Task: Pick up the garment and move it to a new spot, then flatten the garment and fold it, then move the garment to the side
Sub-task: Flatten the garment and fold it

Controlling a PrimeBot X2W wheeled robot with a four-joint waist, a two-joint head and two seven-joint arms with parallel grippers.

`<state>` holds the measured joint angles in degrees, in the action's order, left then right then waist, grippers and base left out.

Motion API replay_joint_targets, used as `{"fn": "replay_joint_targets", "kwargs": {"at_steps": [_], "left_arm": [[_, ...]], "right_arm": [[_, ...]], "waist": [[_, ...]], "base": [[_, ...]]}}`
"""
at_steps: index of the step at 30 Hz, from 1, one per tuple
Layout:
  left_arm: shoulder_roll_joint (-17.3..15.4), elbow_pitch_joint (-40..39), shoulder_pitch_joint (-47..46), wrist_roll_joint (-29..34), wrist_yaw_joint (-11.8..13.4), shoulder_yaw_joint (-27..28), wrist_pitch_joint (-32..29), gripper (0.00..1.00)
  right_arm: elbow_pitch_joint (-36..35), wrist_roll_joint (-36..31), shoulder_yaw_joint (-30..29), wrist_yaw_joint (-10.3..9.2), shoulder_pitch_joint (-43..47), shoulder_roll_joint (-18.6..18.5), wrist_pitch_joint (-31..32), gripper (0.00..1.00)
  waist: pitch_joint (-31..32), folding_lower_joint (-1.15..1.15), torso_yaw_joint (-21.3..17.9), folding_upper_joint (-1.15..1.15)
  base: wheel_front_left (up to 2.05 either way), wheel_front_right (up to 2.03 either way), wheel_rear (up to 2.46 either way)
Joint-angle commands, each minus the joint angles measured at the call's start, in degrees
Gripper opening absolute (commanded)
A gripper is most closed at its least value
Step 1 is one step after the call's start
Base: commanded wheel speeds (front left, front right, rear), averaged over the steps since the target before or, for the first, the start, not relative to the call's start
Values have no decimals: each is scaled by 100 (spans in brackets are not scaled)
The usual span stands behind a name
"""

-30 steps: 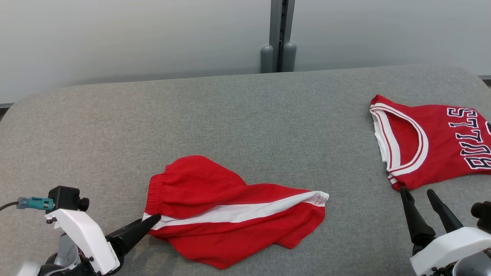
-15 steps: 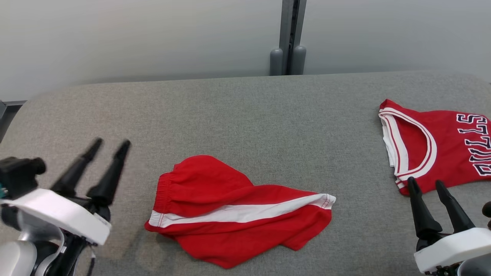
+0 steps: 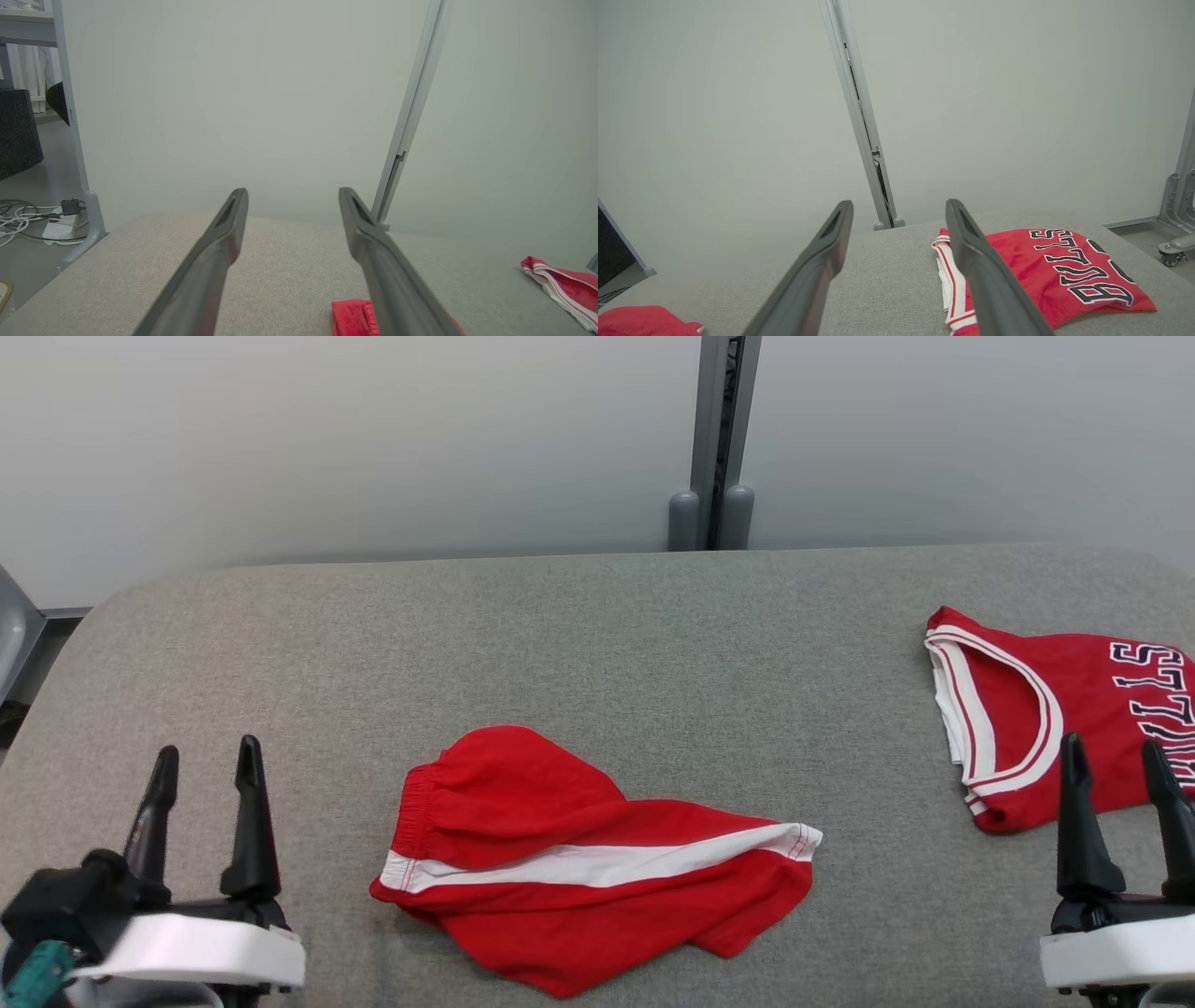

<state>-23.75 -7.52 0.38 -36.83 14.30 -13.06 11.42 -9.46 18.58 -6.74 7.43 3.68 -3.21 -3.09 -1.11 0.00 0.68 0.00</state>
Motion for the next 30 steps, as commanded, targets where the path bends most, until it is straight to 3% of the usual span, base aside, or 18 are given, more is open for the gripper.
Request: {"fn": "replay_joint_targets", "kwargs": {"at_steps": [1, 11, 30], "left_arm": [[92, 119, 76, 89, 38, -34, 114, 100], [406, 733, 208, 436, -191, -262, 347, 100], [385, 763, 38, 492, -273, -294, 331, 100]], "right_arm": [[18, -47, 32, 14, 79, -3, -144, 100], [393, -212, 220, 14, 492, -108, -679, 100], [399, -148, 222, 14, 398, -107, -563, 100]], "waist": [[29, 0, 9, 0], [122, 0, 28, 0], [160, 0, 53, 0]], "base": [[0, 0, 0], [0, 0, 0], [0, 0, 0]]}}
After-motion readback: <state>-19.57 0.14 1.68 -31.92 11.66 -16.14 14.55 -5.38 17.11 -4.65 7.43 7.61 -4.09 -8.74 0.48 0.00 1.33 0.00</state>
